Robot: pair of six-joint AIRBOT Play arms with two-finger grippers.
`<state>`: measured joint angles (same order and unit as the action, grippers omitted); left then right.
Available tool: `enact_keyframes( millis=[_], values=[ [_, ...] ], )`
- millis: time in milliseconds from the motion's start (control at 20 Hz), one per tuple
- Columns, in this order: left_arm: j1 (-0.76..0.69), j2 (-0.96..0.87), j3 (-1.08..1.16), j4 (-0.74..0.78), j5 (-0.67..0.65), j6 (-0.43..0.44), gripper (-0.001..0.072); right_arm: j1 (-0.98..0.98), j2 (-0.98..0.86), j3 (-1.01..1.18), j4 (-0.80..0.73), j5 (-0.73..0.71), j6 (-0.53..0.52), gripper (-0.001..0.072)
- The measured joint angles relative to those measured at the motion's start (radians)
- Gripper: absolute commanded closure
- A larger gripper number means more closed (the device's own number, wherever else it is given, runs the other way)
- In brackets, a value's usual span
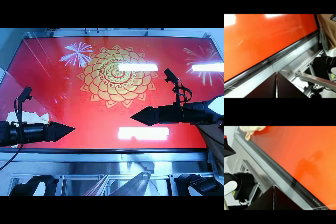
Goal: Fold the shirts.
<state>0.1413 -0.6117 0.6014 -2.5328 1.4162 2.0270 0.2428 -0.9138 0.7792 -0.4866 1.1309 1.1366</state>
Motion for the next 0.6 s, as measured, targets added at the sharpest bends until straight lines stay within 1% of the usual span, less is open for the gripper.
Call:
enact_keyframes(
  millis=[200,250,300,350,400,550,600],
  values=[
    [0.003,0.0,0.005,0.005,0.0,0.0,0.0689,0.0,0.0,0.0,0.002,0.0,0.0,0.0692],
    [0.013,0.0,0.021,0.026,-0.003,-0.003,0.064,0.0,0.0,0.0,0.002,0.0,0.0,0.0692],
    [0.029,-0.005,0.048,0.064,-0.004,-0.019,0.0349,0.0,0.0,0.0,0.002,0.0,0.0,0.0692],
    [0.057,-0.014,0.088,0.128,-0.007,-0.043,0.0075,0.0,0.0,0.0,0.002,0.0,0.0,0.0692],
    [0.089,-0.03,0.133,0.203,-0.011,-0.071,-0.0013,0.0,0.0,0.0,0.002,0.0,0.0,0.0692],
    [0.212,-0.125,0.272,0.479,-0.041,-0.161,-0.0013,0.0,-0.001,0.0,0.001,0.0,0.0,0.0692],
    [0.257,-0.169,0.304,0.549,-0.058,-0.19,-0.0013,0.001,-0.001,0.0,0.002,0.0,0.0,0.0692]
  ],
)
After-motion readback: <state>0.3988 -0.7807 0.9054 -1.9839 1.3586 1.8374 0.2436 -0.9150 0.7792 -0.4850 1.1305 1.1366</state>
